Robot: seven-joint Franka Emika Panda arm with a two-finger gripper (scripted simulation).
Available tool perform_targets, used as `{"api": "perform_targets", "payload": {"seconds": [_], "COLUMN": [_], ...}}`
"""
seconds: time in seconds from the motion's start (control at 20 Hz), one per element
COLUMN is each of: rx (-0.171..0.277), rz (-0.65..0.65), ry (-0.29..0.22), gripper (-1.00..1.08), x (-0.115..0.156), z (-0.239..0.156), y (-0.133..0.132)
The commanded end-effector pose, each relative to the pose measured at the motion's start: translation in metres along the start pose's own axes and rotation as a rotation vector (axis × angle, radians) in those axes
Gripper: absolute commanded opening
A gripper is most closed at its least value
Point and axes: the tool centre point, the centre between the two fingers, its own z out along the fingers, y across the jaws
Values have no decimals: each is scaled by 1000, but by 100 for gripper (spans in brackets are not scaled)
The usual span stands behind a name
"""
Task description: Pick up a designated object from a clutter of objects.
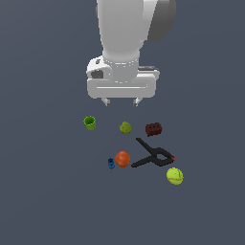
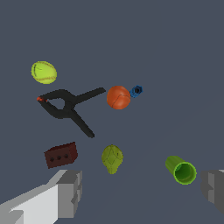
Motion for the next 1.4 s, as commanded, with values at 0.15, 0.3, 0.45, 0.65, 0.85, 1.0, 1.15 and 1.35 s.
{"api": "perform_targets", "payload": {"seconds": [0.15,0.3,0.45,0.65,0.85,1.0,1.15,1.35], "rx": [-3,-11,-18,-18,-17,-16,-14,-11], "rz": [2,8,13,12,3,-13,-37,-78], "ry": [5,20,30,30,30,30,29,28], "gripper": [100,100,100,100,100,100,100,100], "x": [1,4,6,6,6,5,5,3], "z": [-3,-10,-16,-16,-14,-10,-4,7], "y": [4,16,25,25,27,29,33,40]}}
